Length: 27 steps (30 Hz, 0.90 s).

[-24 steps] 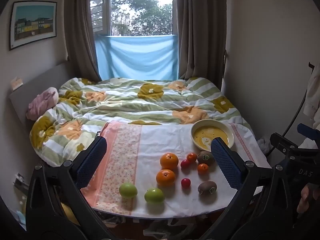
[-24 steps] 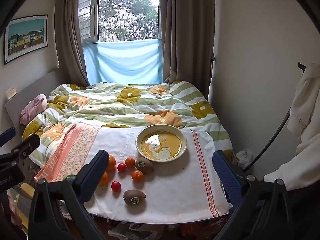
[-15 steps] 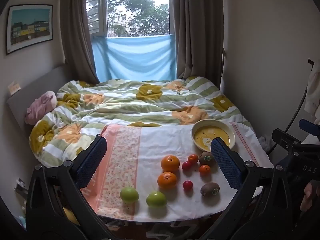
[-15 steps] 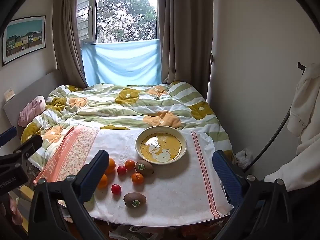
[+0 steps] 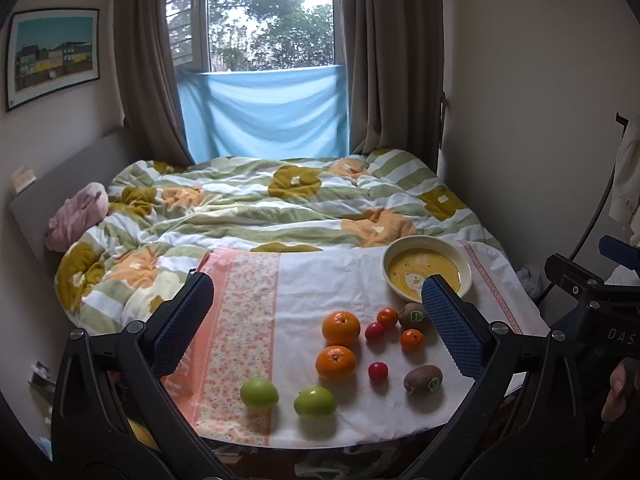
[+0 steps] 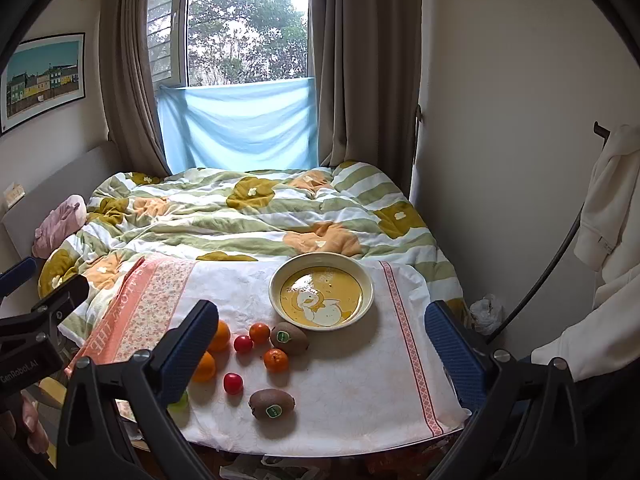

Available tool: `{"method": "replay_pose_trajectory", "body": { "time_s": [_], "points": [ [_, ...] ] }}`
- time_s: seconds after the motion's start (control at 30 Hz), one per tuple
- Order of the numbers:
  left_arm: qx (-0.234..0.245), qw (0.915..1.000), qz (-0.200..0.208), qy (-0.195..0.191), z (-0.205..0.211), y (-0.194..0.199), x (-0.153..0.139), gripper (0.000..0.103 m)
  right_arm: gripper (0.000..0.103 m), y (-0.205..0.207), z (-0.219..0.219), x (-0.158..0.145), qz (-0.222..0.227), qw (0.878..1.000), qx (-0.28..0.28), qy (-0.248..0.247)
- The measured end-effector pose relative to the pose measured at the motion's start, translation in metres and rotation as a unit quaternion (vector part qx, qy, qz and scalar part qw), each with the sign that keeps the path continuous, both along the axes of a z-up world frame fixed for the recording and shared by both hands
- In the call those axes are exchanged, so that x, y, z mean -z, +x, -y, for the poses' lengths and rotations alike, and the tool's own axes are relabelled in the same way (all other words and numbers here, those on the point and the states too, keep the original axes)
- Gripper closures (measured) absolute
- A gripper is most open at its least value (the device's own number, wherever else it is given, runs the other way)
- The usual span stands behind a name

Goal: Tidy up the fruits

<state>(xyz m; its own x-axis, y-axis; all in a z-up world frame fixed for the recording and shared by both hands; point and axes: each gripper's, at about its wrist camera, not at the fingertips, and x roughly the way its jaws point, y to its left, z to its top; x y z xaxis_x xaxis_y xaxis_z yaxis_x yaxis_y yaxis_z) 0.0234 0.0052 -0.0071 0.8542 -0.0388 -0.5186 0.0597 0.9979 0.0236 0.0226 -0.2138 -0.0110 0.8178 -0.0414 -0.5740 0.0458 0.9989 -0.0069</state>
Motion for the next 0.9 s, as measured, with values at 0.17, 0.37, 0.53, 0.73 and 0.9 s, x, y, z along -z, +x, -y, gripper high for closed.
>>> {"method": "replay_pose_trajectory", "body": {
  "time_s": [0.17, 0.37, 0.53, 0.73, 0.9],
  "points": [
    [0.003, 1.0, 0.001, -0.004, -0.0018, 0.0014, 0.0004, 0.0, 0.0, 0.0007, 0.0009, 0.0007, 0.0, 1.0, 0.0, 0.0],
    [0.002, 1.0, 0.002, -0.003, -0.0011, 0.0025, 0.0002, 0.0, 0.0, 0.001, 0.0012, 0.0008, 0.0, 1.0, -0.001, 0.0],
    [0.002, 1.0, 0.002, -0.003, -0.0017, 0.0029, -0.0003, 0.0, 0.0, 0.0014, 0.0018, 0.0006, -0.001, 1.0, -0.002, 0.0],
    [0.001, 1.0, 0.002, -0.003, -0.002, 0.0028, -0.001, 0.0, 0.0, 0.0024, 0.0024, 0.0015, -0.001, 1.0, -0.001, 0.001],
    [0.0, 1.0, 0.002, -0.002, -0.002, 0.0036, -0.0022, 0.0, 0.0, 0.0021, 0.0017, 0.0008, -0.002, 1.0, -0.001, 0.001]
  ]
}}
